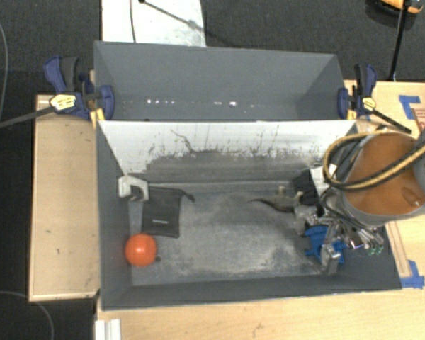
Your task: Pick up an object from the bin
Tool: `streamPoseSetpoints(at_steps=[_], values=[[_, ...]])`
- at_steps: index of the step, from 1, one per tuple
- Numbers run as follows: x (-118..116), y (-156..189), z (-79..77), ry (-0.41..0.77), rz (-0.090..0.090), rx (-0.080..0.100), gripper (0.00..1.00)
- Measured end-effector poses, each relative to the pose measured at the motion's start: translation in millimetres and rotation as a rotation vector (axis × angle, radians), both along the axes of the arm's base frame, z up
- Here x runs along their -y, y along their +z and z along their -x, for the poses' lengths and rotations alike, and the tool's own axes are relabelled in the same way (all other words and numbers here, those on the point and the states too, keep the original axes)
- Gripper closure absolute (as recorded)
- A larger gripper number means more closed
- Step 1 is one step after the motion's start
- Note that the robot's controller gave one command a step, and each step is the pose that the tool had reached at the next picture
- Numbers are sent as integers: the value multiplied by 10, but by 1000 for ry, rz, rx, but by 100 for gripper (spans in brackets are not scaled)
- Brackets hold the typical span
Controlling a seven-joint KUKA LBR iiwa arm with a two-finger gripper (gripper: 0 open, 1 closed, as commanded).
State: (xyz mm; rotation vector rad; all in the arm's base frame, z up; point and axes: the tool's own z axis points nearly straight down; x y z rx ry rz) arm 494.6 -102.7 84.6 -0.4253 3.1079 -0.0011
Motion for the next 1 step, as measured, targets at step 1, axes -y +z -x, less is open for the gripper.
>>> streamPoseSetpoints(at_steps=[1], values=[[-28,-36,-8,-97,0,1,0]])
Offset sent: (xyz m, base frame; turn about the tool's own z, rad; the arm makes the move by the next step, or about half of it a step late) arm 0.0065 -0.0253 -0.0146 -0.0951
